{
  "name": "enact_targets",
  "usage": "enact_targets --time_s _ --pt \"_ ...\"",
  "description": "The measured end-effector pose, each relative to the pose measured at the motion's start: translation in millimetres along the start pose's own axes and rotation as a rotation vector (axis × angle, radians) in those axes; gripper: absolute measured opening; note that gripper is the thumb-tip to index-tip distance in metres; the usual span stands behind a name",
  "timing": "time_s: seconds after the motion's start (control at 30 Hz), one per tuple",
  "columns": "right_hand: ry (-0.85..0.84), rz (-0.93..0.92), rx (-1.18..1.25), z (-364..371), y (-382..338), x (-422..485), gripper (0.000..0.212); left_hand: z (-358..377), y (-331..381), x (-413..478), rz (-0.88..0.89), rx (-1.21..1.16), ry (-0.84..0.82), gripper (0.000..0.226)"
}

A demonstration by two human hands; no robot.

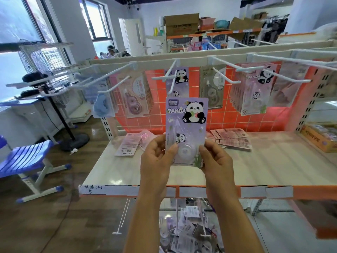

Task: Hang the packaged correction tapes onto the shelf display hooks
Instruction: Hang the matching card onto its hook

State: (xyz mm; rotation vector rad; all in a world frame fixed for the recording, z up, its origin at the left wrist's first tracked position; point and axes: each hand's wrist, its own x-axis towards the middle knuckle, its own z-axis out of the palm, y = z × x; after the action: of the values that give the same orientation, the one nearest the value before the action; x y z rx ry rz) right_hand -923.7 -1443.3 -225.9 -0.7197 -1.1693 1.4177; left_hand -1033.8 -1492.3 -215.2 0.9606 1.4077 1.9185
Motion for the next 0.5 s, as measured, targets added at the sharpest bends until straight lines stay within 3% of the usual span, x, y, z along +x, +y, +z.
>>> enact_targets --time_s 0.5 --pt "0.005 -0.078 -0.056 28.1 -0.4 27.4 0.018 -21.5 1.8 30.8 0.038 -0.073 -0.059 0.036"
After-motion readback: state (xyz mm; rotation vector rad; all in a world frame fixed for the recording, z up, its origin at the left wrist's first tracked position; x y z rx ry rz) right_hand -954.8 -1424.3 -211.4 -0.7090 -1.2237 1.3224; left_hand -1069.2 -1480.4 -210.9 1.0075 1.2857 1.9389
